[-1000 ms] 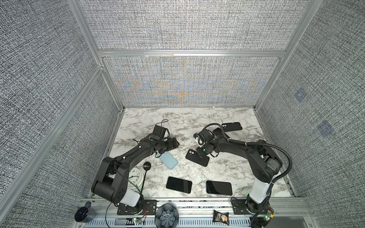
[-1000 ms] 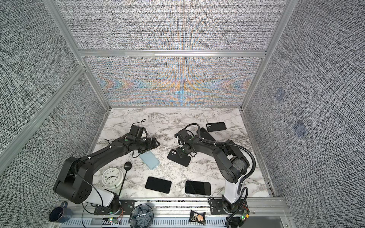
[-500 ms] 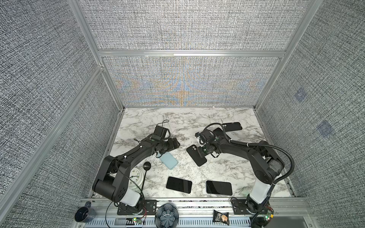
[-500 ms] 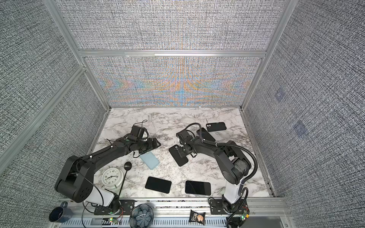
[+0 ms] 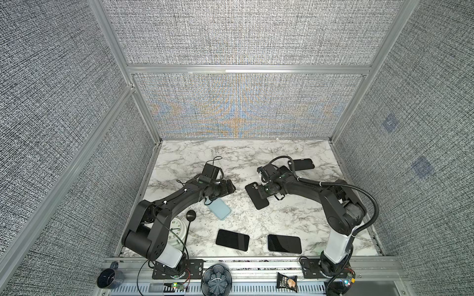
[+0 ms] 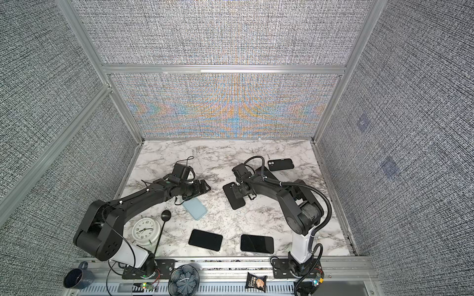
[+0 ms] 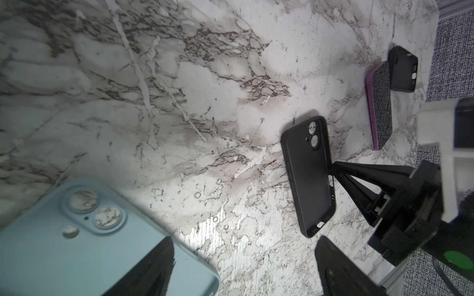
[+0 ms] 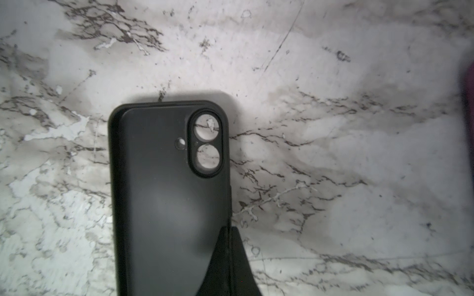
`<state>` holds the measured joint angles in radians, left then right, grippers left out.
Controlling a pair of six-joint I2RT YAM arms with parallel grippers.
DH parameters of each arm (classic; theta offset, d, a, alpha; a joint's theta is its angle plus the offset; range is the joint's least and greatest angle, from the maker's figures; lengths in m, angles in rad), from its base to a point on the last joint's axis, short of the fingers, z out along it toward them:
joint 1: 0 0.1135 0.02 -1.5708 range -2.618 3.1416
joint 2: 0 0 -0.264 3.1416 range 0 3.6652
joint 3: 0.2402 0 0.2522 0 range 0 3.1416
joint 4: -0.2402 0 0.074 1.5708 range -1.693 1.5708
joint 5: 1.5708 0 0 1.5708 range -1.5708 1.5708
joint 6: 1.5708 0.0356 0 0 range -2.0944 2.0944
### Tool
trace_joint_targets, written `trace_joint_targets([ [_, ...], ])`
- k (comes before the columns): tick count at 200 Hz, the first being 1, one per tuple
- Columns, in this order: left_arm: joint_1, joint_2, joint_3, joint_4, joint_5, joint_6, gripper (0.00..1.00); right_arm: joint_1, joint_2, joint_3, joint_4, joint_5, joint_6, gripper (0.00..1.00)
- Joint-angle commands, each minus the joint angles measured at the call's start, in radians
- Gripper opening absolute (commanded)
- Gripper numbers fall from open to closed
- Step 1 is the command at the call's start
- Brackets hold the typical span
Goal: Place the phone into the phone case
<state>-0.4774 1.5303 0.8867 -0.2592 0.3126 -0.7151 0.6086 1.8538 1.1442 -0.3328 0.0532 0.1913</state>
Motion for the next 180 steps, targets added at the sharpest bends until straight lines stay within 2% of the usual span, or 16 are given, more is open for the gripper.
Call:
trace_joint_targets([
  [1, -0.014, -0.006, -0.005, 0.011, -0.011, 0.0, 0.87, 0.001, -0.022, -0.02, -0.003, 0.005, 0.007, 0.23],
  [29, -0.058, -0.034, -0.023, 0.006, -0.024, 0.003, 0.87, 0.013, -0.157, -0.09, -0.043, 0.016, 0.03, 0.37],
  [44, -0.099, -0.058, -0.036, 0.001, -0.039, 0.002, 0.87, 0.046, -0.261, -0.142, -0.106, 0.043, 0.06, 0.41],
  [70, -0.172, -0.102, -0.071, 0.016, -0.074, -0.017, 0.88, 0.168, -0.466, -0.283, -0.289, 0.144, 0.154, 0.49],
  [110, -0.252, -0.124, -0.101, 0.031, -0.106, -0.032, 0.88, 0.411, -0.735, -0.39, -0.557, 0.187, 0.436, 0.63],
  [146, -0.265, -0.119, -0.111, 0.049, -0.107, -0.038, 0.88, 0.652, -0.764, -0.405, -0.706, 0.26, 0.668, 0.74],
  [180, -0.265, -0.129, -0.119, 0.066, -0.113, -0.042, 0.88, 0.795, -0.705, -0.395, -0.771, 0.282, 0.73, 0.81],
])
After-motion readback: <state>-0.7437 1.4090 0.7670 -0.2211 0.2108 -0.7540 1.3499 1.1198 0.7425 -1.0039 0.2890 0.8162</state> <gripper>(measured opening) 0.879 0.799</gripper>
